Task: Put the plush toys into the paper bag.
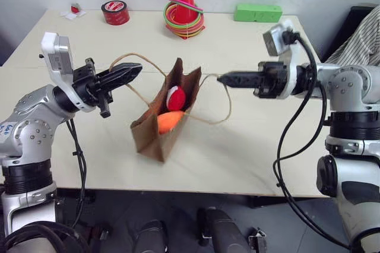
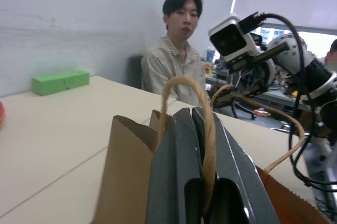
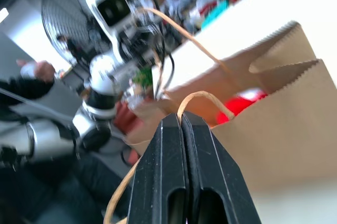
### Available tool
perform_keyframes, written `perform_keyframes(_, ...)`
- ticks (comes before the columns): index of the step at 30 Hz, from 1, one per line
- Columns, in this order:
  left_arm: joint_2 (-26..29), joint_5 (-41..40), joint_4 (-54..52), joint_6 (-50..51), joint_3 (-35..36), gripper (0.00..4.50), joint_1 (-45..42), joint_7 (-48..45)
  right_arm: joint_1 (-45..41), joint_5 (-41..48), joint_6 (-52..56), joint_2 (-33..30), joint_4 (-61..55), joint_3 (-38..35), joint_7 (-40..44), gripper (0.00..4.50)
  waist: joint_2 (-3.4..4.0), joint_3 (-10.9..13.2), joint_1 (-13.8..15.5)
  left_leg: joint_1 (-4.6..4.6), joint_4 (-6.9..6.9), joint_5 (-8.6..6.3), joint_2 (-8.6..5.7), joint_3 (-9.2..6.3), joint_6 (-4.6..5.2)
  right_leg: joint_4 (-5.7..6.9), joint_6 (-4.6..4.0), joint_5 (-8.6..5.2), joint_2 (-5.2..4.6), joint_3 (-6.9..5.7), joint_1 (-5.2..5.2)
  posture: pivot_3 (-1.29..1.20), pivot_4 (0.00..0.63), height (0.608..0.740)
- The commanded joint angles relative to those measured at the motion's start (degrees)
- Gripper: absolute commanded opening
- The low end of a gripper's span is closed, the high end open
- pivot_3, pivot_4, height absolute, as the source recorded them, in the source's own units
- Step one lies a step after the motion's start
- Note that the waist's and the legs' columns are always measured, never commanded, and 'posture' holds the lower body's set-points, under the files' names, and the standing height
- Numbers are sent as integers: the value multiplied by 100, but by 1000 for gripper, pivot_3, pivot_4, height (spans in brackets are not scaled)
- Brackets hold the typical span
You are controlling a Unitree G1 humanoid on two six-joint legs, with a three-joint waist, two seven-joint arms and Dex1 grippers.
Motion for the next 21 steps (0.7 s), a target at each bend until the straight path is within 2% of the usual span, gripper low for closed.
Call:
perform_keyframes(1, 40, 309, 14, -360, -57, 0, -61, -56, -82, 67, -290, 83, 65, -74, -157, 31, 0, 0, -4, 0, -3, 0, 0, 1, 0, -3, 0, 0, 0, 0, 0, 0, 150, 740)
perform_keyframes(3, 29, 379, -4, -379, -124, 0, -16, -64, -43, -88, -472, 226, 277, -96, -495, 31, 0, 0, -6, -1, -3, -1, 1, 2, 1, -4, 1, 0, -1, 0, -1, 0, 150, 740)
perform_keyframes(6, 19, 381, -122, -361, -133, 594, 51, -38, 69, -17, -597, 198, 336, -123, -485, 0, 1, 0, 0, -2, 0, -1, 1, 4, 2, -3, 4, 2, -3, 0, -1, 0, 150, 740)
perform_keyframes(10, 242, 357, -279, -272, -39, 1860, 193, -80, 262, 282, -614, -71, -18, -227, -200, 1286, 2, 1, 11, -7, -1, -4, 1, 2, 7, -7, 5, 2, -4, -2, -2, 0, 150, 740)
perform_keyframes(14, 688, 393, -397, -159, 63, 3146, 424, -183, 441, 502, -474, -525, -98, -413, -4, 2724, 2, 1, -3, -23, 2, -5, 1, 2, 9, -9, 8, 4, -4, -3, -16, 0, 150, 740)
perform_keyframes(18, 1332, 617, -222, -253, 263, 4433, 1008, -577, 1216, 452, -1162, -913, -312, -782, 158, 4149, 2, 1, 8, -33, 0, -7, 2, -2, 11, -20, 8, 4, -4, -7, -21, 0, 150, 740)
perform_keyframes(19, 1405, 677, -135, -334, 303, 4500, 1105, -627, 1401, 394, -1355, -953, -389, -805, 171, 4485, 2, 1, 9, -33, 0, -9, 1, -1, 15, -21, 8, 4, -4, -7, -22, 0, 150, 740)
perform_keyframes(21, 1501, 867, 25, -554, 335, 4500, 1395, -788, 1774, 265, -1814, -900, -531, -855, 64, 4485, 5, 2, 2, -36, 2, -12, 2, 0, 20, -23, 10, 5, -4, -7, -22, 0, 150, 740)
